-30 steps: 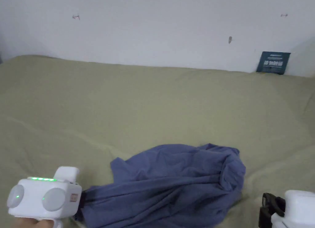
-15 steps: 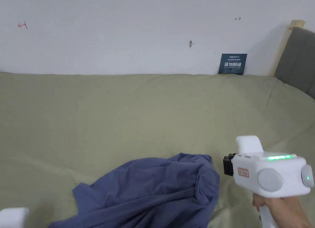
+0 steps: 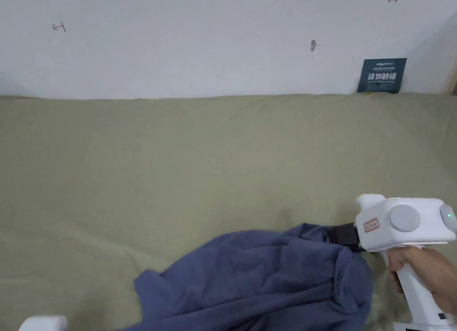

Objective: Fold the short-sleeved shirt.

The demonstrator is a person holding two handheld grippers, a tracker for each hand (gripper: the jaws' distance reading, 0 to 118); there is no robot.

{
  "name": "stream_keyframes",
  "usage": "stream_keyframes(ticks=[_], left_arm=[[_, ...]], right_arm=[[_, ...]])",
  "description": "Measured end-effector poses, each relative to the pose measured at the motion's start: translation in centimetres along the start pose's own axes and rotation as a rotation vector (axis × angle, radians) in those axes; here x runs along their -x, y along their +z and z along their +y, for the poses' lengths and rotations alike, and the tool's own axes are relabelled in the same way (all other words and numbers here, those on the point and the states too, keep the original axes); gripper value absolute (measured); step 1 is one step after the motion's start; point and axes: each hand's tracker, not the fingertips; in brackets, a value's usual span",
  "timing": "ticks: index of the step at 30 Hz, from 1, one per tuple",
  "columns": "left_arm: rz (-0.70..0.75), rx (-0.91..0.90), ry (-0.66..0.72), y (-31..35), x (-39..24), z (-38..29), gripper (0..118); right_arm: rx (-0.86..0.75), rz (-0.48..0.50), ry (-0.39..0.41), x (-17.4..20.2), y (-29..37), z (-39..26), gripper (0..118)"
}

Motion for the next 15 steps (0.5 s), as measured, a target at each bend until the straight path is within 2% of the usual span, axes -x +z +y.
stream_keyframes(ticks=[1, 2, 3, 4, 6, 7, 9, 10, 15], left_arm=[[-0.003, 0.003, 0.007, 0.0, 0.1, 0.1, 0], [-0.004, 0.004, 0.012, 0.2, 0.1, 0.1, 0], [-0.004, 0.004, 0.017, 0.4, 0.1, 0.2, 0], [-0.006, 0.005, 0.023, 0.7, 0.2, 0.4, 0], [-0.007, -0.007, 0.032, 1.9, 0.3, 0.5, 0], [-0.005, -0.015, 0.034, 2.5, 0.4, 0.6, 0], [-0.009, -0.045, 0.032, 4.9, 0.5, 1.2, 0], [0.001, -0.075, 0.03, 6.3, 0.6, 1.6, 0], [0.09, -0.207, 0.007, 12.5, 1.7, 3.3, 0]], right_arm=[[-0.051, -0.075, 0.083, 0.6, 0.0, -0.3, 84], [-0.051, -0.081, 0.109, 1.3, 1.2, -0.8, 76], [-0.067, -0.088, 0.097, 1.7, 2.4, -1.0, 52], [-0.1, -0.074, 0.102, 1.7, 3.5, -1.3, 4], [-0.158, -0.094, 0.066, 1.5, 6.6, -1.5, 4], [-0.162, -0.055, 0.049, 1.3, 8.0, -1.6, 4], [-0.23, -0.084, 0.072, 1.6, 11.7, -2.0, 4], [-0.253, -0.093, 0.078, -0.2, 13.1, -2.3, 4], [-0.398, -0.103, 0.054, -2.8, 23.0, -3.2, 4]])
